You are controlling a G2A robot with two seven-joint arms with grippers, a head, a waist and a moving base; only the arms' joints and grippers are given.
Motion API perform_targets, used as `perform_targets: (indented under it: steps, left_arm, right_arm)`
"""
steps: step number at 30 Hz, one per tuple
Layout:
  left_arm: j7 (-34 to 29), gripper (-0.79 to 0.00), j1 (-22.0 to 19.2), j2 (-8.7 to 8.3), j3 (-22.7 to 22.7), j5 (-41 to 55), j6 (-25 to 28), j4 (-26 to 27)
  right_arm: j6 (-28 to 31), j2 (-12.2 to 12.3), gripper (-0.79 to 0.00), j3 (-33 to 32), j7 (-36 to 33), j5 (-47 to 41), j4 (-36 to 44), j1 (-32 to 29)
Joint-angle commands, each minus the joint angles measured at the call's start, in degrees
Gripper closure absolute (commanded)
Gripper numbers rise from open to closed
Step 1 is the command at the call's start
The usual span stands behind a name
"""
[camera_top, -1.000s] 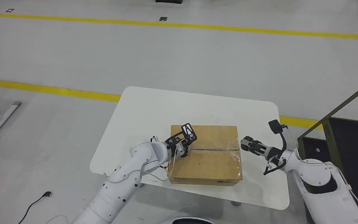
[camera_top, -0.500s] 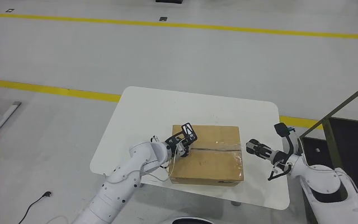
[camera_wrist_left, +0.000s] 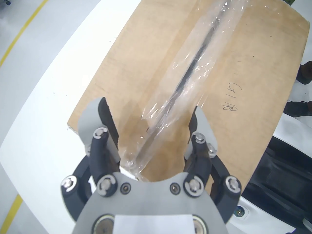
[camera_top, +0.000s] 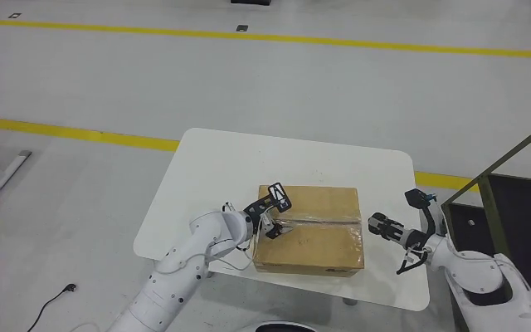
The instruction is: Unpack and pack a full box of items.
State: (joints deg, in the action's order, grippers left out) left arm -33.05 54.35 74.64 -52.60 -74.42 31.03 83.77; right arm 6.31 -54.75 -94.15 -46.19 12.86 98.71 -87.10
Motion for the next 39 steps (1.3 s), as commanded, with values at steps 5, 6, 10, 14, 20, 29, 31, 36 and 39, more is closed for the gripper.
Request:
perform_targets:
  steps: [5,6,10,14,20,29,31,36,39]
  left_arm:
    - [0.1,-0.785,-0.3,0.06,0.1,0.3,0.0,0.0]
    - [0.2,-0.785,-0.3,0.05,0.0,0.4,0.1,0.1]
    - [0.8,-0.785,-0.1,-0.09,-0.7,1.2,0.5,0.6]
    - [1.2,-0.785,0.3,-0.38,-1.9,2.3,1.4,1.6]
    - [1.4,-0.785,0.9,-0.74,-2.9,2.9,2.3,3.4]
    - [1.8,-0.785,1.3,-1.03,-3.7,2.7,1.9,4.2]
    - [2.0,-0.785,1.3,-1.09,-3.9,2.7,1.8,4.3]
    - [2.1,-0.785,1.6,-1.27,-4.6,3.1,1.3,4.8]
    - [2.0,-0.785,1.8,-1.38,-4.9,3.1,1.2,5.0]
  right_arm:
    - [0.5,0.1,0.000,0.2,0.4,2.2,-0.1,-0.3]
    - [0.7,0.1,0.000,0.4,0.5,2.4,-0.2,-0.3]
    - [1.8,0.1,0.000,1.2,0.8,4.3,-0.7,0.0]
    - [3.1,0.2,0.000,2.1,1.0,5.6,-1.5,0.3]
    - [2.6,0.2,0.000,2.9,1.4,7.8,-3.4,1.3]
    - [1.7,0.0,0.000,4.4,2.5,9.1,-5.3,2.5]
    - [1.8,0.0,0.000,4.8,2.7,9.0,-5.9,2.8]
    - [2.1,-0.2,0.000,5.7,3.0,7.8,-7.7,3.6]
    - [2.6,-0.3,0.000,6.2,3.0,6.3,-8.6,4.0]
